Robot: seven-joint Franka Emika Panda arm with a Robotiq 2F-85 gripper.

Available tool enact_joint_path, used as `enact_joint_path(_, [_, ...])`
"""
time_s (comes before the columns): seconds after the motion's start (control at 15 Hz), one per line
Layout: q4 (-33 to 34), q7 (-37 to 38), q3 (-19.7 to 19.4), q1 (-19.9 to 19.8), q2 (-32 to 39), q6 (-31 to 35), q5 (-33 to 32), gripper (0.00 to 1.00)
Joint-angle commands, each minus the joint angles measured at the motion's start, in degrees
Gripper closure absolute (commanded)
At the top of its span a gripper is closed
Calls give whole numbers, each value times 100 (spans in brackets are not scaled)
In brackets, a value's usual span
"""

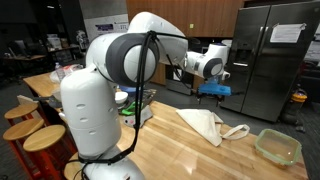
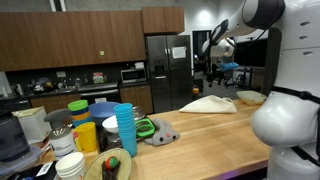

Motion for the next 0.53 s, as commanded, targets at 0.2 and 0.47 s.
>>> enact_joint_path(0.2, [212, -171, 60, -184, 188, -91, 25, 0])
enact_joint_path(0.47, [248, -172, 69, -183, 215, -115, 24, 0])
